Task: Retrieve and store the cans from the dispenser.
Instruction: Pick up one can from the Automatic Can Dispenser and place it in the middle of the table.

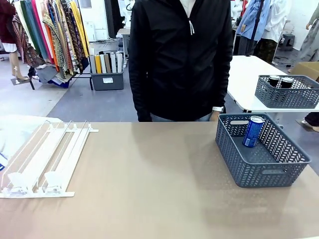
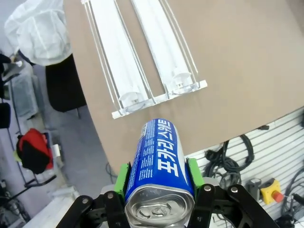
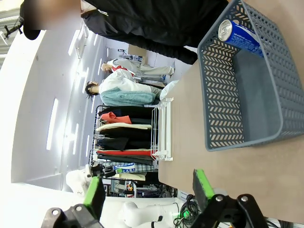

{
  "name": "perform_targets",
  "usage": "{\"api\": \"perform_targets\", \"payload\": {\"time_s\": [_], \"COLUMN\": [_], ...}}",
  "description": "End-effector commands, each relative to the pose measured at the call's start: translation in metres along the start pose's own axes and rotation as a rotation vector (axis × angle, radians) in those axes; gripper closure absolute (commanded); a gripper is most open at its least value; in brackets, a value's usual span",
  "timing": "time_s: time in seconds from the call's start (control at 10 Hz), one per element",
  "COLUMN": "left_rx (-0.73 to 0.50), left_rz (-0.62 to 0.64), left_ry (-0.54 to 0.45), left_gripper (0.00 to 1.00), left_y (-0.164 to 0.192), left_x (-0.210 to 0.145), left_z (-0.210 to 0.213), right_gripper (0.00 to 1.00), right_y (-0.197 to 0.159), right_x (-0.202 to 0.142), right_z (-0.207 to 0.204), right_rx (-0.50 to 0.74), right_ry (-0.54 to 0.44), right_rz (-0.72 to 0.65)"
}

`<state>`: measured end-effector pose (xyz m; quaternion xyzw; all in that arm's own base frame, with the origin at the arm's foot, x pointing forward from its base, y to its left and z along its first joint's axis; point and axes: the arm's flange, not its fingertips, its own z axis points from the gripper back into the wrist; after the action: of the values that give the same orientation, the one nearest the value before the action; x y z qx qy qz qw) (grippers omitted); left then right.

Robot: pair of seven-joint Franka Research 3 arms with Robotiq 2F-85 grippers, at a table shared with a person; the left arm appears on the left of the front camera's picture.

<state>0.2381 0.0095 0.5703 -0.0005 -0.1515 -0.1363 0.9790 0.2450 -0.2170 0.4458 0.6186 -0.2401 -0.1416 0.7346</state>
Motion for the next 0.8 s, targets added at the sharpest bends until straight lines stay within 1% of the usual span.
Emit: {"api": "perform_targets", "payload": {"time_s": [0.0, 0.4, 0.5, 0.6, 0.7], "left_rx": [0.011, 0.003, -0.06, -0.088, -0.081], "left_rz": [-0.035, -0.019, -0.022, -0.014, -0.047], "left_ry": [-0.001, 0.008, -0.041, -0.091, -0.11], "left_gripper": [1.0, 1.0, 1.0, 1.0, 1.0], "left_y": [-0.007, -0.005, -0.024, -0.06, -0.104], "left_x": [0.0, 0.002, 0.016, 0.046, 0.082], "left_z": [0.003, -0.002, -0.002, -0.005, -0.016], "right_gripper": [0.0, 0.0, 0.0, 0.0, 0.0], "right_y": [0.001, 0.001, 0.001, 0.001, 0.001], "right_x": [0.001, 0.001, 0.001, 0.001, 0.001], "right_z": [0.001, 0.001, 0.001, 0.001, 0.001], "right_rx": [0.014, 0.014, 0.014, 0.014, 0.014], "right_ry": [-0.003, -0.003, -0.003, -0.003, -0.003], "right_rz": [0.026, 0.026, 0.026, 0.026, 0.026]}}
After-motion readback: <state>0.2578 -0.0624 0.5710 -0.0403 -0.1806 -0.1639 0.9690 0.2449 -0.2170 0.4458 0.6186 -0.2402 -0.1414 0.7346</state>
